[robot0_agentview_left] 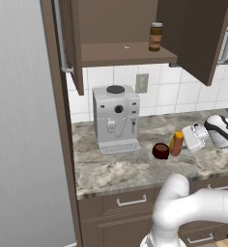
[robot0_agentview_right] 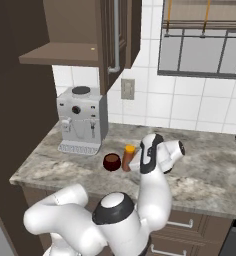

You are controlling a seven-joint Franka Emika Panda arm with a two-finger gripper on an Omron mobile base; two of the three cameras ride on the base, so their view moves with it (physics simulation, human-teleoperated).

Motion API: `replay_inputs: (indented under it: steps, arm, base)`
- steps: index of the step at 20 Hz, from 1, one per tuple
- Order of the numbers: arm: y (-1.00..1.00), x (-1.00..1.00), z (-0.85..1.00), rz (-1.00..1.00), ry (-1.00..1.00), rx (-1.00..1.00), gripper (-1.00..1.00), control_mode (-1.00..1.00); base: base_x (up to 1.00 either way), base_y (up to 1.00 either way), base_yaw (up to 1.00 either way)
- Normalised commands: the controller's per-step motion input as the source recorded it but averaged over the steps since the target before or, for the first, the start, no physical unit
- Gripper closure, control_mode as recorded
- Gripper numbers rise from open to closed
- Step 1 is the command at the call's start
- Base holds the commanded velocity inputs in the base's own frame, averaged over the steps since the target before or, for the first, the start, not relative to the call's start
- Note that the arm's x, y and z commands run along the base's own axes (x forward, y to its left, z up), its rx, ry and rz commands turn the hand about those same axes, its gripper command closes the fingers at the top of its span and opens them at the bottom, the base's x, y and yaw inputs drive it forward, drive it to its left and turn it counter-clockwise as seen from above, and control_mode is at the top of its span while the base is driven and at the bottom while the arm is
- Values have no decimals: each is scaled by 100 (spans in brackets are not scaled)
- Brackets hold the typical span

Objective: Pick the cinnamon and honey bottle from the cabinet and place them next to the mug.

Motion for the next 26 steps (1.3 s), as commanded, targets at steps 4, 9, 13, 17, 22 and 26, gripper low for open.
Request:
replay_inputs:
  steps: [4, 9, 13, 17, 22, 26]
  arm:
    - [0, 0, -19, 0, 0, 0, 100, -100]
    - [0, 0, -12, 0, 0, 0, 100, -100]
    - [0, 0, 0, 0, 0, 0, 100, -100]
    - [0, 0, 0, 0, 0, 0, -100, -100]
    - [0, 0, 0, 0, 0, 0, -100, -100]
    - [-8, 2, 0, 0, 0, 0, -100, -100]
  base:
    - [0, 0, 0]
    - [0, 0, 0]
    - [0, 0, 0]
    - [0, 0, 0]
    - [0, 0, 0]
    - [0, 0, 0]
